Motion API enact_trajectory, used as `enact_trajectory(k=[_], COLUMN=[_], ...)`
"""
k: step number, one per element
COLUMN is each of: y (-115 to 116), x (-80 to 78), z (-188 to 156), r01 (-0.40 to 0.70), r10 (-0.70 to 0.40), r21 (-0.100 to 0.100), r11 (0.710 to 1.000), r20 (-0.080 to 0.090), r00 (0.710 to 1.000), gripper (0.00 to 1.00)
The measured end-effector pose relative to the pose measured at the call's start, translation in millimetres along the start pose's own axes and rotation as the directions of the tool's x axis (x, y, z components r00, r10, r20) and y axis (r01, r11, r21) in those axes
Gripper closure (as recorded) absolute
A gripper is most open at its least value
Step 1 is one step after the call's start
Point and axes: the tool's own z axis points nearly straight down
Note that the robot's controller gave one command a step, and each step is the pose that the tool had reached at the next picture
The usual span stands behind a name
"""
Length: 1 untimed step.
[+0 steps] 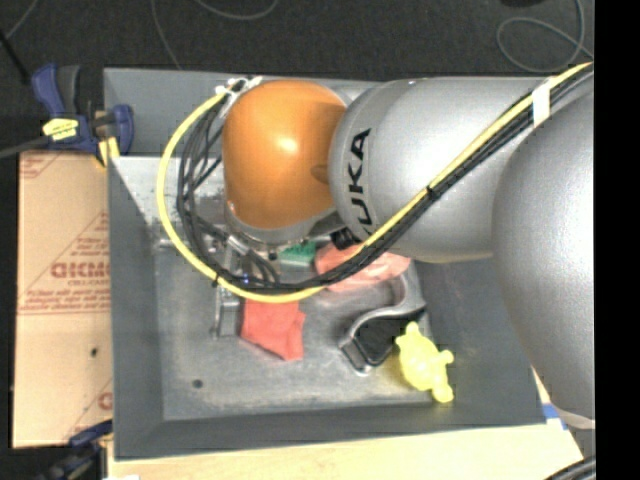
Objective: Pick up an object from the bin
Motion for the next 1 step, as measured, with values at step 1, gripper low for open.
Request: enact_trajectory(k=[1], y=[-1.1], x=[-1.7], z=[-5.0], r01=[-0.005], r10=[0.005], r21=[-0.002], r11=[1.0], r20=[0.008], r00=[1.0], gripper=[0.0])
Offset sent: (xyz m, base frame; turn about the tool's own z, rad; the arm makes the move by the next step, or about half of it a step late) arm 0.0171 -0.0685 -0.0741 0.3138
